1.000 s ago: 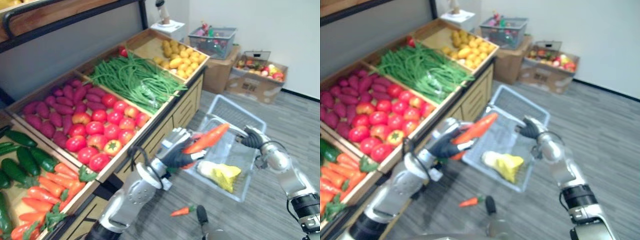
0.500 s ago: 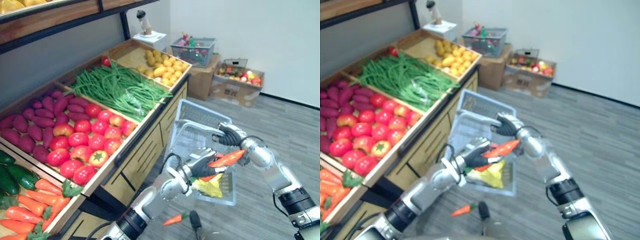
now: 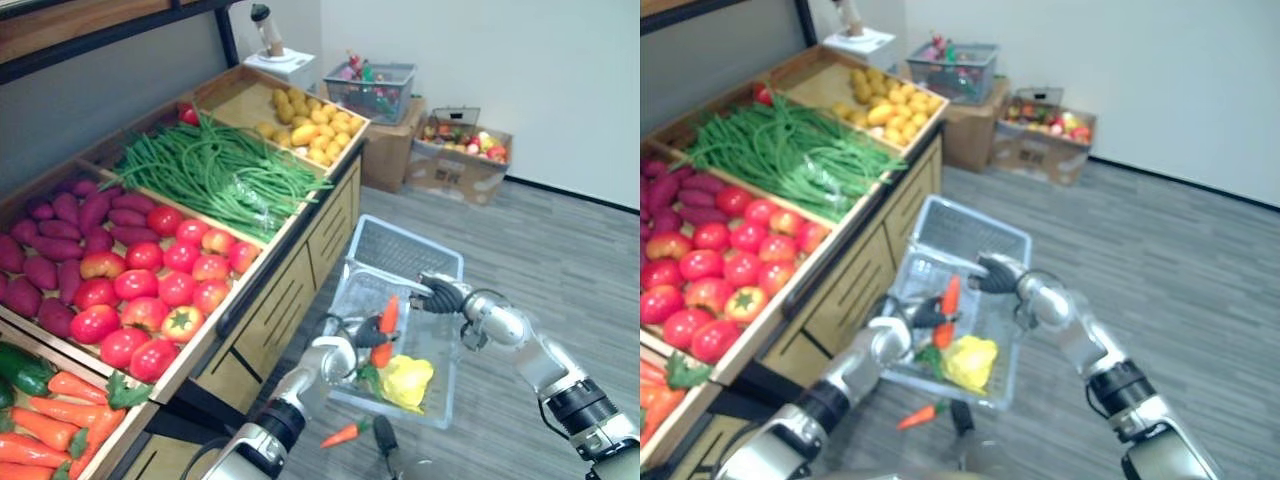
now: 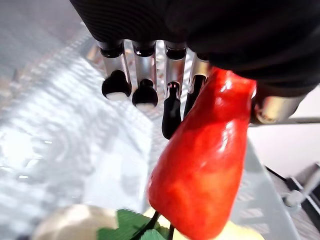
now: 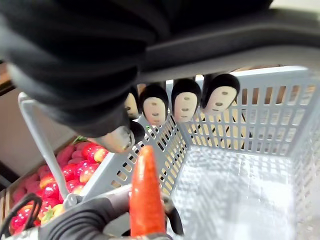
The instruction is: Pick vegetable in the basket
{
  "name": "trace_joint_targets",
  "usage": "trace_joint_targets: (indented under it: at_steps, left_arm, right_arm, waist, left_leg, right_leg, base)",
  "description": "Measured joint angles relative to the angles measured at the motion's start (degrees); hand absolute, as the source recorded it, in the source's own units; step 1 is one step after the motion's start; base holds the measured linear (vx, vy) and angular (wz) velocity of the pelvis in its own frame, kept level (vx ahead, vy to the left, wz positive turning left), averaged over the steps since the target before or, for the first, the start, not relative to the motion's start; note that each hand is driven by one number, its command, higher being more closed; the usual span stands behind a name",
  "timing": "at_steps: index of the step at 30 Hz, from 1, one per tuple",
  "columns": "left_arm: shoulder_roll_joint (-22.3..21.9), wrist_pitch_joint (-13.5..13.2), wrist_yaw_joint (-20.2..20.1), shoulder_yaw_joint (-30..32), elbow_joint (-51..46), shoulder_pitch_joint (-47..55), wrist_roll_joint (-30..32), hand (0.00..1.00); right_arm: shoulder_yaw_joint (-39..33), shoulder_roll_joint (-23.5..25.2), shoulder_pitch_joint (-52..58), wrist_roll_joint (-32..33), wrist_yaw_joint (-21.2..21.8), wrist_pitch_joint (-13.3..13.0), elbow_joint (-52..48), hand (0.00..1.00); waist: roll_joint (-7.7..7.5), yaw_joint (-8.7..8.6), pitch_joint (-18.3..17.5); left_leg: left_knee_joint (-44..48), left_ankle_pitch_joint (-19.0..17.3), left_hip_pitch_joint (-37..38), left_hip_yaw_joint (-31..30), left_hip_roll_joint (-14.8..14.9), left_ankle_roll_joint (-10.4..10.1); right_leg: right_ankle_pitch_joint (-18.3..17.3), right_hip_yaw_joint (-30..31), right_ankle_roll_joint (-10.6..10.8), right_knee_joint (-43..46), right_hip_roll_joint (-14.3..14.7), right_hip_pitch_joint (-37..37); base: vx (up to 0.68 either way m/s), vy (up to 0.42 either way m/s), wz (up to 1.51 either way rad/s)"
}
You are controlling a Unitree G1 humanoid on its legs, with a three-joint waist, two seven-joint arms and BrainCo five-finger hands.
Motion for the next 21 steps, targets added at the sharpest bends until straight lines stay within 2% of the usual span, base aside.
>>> trace_joint_targets:
  at_steps: [6,14,17,21]
  left_arm:
    - [0.49,1.48,-0.03,1.45,1.05,-1.4,0.05,0.0]
    - [0.62,1.43,-0.11,1.29,-0.52,-2.6,-0.06,0.0]
    - [0.75,0.86,-0.15,0.9,-6.01,-2.42,-0.25,0.0]
    - [1.32,-0.49,-0.39,-2.97,-18.37,-1.77,-1.24,0.0]
  right_arm:
    - [-0.49,1.38,-0.02,1.41,0.05,-0.18,0.0,1.0]
    - [-1.96,1.52,-0.04,1.65,0.03,0.03,0.04,1.0]
    - [-3.58,1.54,0.02,1.62,-0.01,0.06,0.46,1.0]
    - [-6.84,3.11,2.06,1.12,-0.32,0.07,2.44,1.0]
  waist:
    - [-1.08,-0.87,0.95]
    - [-0.88,-1.27,4.3]
    - [-0.55,-1.11,5.18]
    - [-0.2,-0.87,5.37]
  left_leg:
    - [-0.18,-0.05,-0.34,-1.2,-0.46,0.09]
    - [0.06,-0.29,-0.23,-1.22,-0.42,0.38]
    - [0.25,-0.33,-0.46,-1.46,-0.24,0.39]
    - [0.33,-0.31,-1.52,-3.39,0.07,0.42]
  right_leg:
    - [0.04,-0.23,0.07,-0.23,-0.51,0.22]
    - [0.04,0.1,0.08,-0.28,-0.43,0.37]
    - [0.05,-0.13,0.08,-0.37,-0.41,0.36]
    - [0.05,-1.87,0.08,-0.75,-0.77,0.8]
  base:
    - [0.0,0.017,0.05]
    - [0.0,0.0,0.0]
    - [-0.01,-0.005,0.02]
    - [0.0,-0.003,0.21]
